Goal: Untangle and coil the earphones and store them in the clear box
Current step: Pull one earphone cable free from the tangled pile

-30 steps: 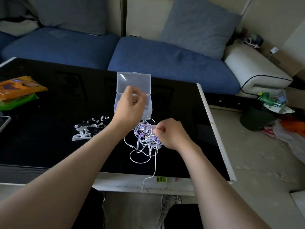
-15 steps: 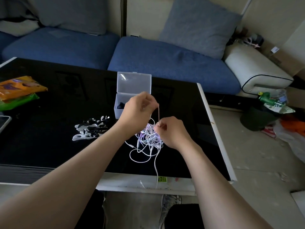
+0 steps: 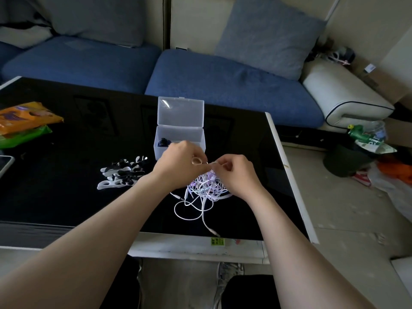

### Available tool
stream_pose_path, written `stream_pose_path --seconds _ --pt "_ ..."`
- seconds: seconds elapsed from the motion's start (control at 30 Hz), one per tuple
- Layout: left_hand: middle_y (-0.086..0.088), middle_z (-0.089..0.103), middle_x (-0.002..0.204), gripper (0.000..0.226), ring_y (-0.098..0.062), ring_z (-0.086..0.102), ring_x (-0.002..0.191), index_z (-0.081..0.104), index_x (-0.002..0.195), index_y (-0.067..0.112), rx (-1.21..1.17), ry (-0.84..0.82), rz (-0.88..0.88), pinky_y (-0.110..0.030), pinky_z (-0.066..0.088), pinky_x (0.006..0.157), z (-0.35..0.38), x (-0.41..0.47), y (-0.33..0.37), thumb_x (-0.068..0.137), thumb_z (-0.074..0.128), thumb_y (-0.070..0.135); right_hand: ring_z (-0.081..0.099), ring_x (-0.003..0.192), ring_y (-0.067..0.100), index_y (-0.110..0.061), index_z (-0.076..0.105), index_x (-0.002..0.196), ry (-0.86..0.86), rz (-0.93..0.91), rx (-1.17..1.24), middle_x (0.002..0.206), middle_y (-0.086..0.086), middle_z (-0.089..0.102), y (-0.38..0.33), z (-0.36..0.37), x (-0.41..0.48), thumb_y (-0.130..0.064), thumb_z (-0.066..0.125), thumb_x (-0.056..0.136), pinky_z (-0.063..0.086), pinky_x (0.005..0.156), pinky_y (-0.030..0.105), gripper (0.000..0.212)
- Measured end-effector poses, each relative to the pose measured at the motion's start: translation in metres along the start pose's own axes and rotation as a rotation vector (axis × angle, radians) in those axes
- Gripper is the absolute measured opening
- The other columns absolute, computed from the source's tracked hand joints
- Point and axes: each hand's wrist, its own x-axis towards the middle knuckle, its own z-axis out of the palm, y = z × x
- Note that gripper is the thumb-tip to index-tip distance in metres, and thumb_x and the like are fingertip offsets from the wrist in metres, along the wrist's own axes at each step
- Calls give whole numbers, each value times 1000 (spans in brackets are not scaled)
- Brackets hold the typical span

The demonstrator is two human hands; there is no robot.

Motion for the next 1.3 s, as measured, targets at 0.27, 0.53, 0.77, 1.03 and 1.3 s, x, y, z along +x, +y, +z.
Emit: stream_pose_path --seconds 0.27,0.53,0.77,1.03,1.3 --pt "7 69 76 12 -3 58 66 72 87 28 -312 144 -7 -23 42 61 -1 4 15 99 69 31 57 60 -2 -23 74 91 -22 -63 11 73 -10 66 -5 2 -2 -37 68 102 44 59 14 19" --pt "0 81 96 16 -23 59 78 48 110 10 -1008 284 -93 -40 51 77 -14 7 21 115 44 25 62 78 14 -32 71 91 -276 -12 -317 85 -13 59 3 7 -3 -32 72 95 59 85 43 3" --pt "2 43 68 15 -13 37 52 45 107 16 -1108 325 -208 -34 48 56 -11 9 19 114 43 29 54 91 17 -36 66 80 -277 -21 -340 87 -20 50 -1 5 -4 -27 74 86 54 100 52 13" --pt "17 60 74 9 -15 66 83 74 77 37 184 -168 36 -33 57 72 5 4 -11 82 81 37 63 100 17 -34 73 93 -135 -87 -373 99 -12 62 -1 10 -5 -34 71 90 52 99 48 4" --pt "13 63 82 17 -25 66 84 72 79 32 205 -167 61 -42 60 75 7 7 -11 91 62 28 65 85 12 -30 73 78 -115 -70 -280 85 -11 66 -2 13 -6 -36 82 75 59 84 42 11"
